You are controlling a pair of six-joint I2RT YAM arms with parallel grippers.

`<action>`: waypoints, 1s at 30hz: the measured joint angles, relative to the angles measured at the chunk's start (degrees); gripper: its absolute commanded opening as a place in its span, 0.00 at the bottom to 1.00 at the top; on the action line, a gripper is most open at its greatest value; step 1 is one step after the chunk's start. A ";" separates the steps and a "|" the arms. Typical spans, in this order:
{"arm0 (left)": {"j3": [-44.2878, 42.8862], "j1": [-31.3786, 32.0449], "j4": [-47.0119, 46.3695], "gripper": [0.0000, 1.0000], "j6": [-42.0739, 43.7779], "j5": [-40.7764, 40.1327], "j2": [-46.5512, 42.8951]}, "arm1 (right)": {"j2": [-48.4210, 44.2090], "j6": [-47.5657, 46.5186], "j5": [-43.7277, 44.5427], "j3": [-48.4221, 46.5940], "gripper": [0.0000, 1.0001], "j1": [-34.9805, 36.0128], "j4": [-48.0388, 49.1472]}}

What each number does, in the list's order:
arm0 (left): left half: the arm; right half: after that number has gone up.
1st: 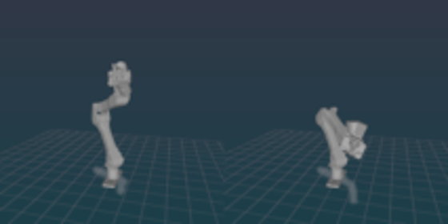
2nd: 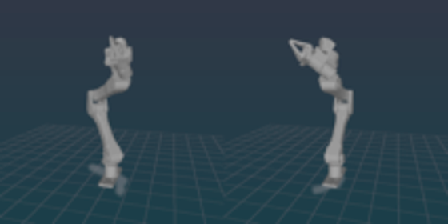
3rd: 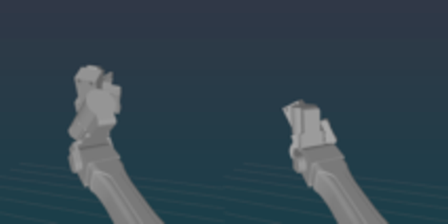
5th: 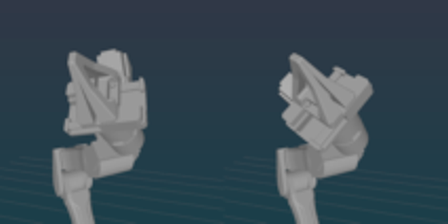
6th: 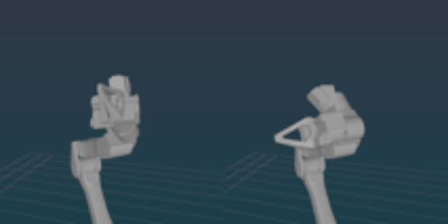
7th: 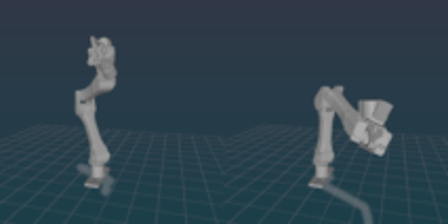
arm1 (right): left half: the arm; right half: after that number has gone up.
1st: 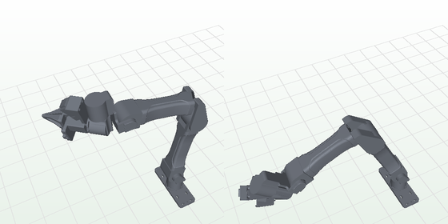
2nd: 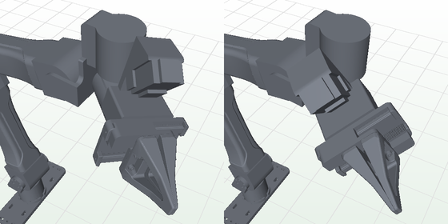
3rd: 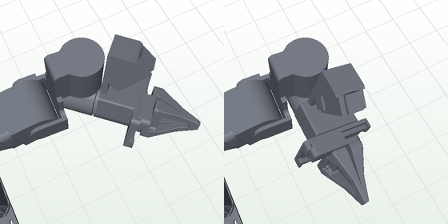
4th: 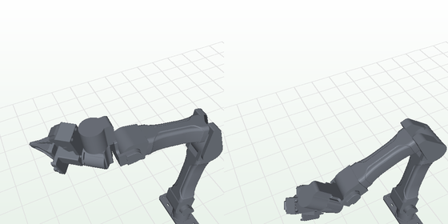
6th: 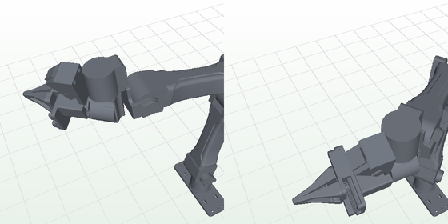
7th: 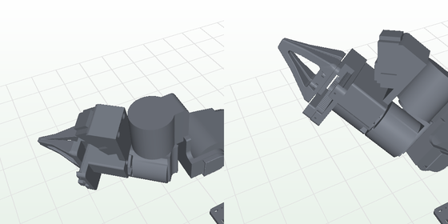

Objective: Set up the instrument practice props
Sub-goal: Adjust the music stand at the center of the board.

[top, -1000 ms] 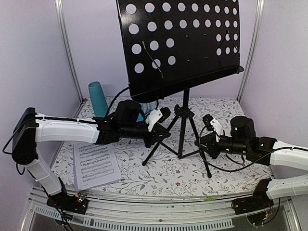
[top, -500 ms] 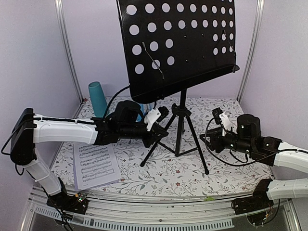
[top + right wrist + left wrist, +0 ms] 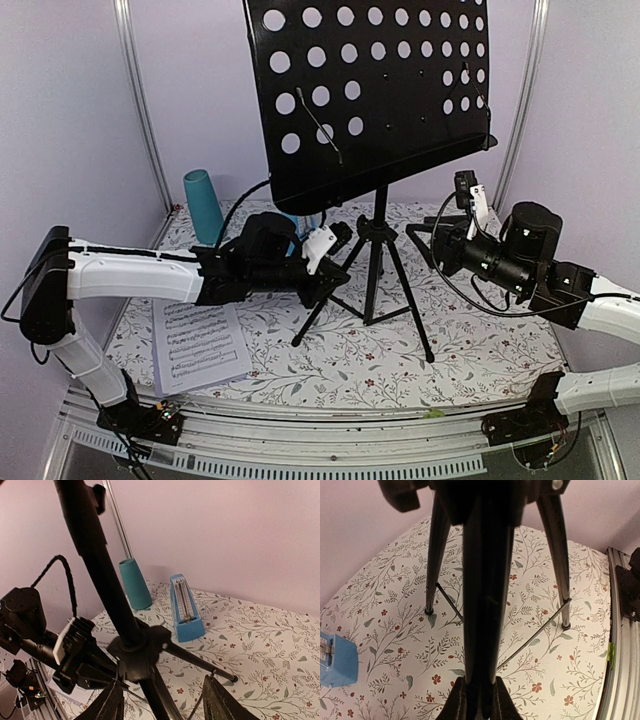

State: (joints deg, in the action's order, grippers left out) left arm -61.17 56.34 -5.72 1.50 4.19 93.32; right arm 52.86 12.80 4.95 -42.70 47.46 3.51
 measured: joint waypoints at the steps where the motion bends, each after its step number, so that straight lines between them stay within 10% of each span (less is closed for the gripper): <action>1: 0.02 0.09 0.00 0.00 -0.07 -0.26 -0.02 | 1.11 0.07 1.49 -1.09 0.56 1.38 0.96; 30: 1.09 0.79 -1.90 0.00 -1.11 -2.60 -0.31 | 22.64 -3.56 34.18 -8.57 0.45 14.88 24.70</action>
State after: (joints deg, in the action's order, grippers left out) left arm -60.07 57.12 -7.62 0.38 1.58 93.01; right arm 75.50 9.23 39.13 -51.27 62.35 28.21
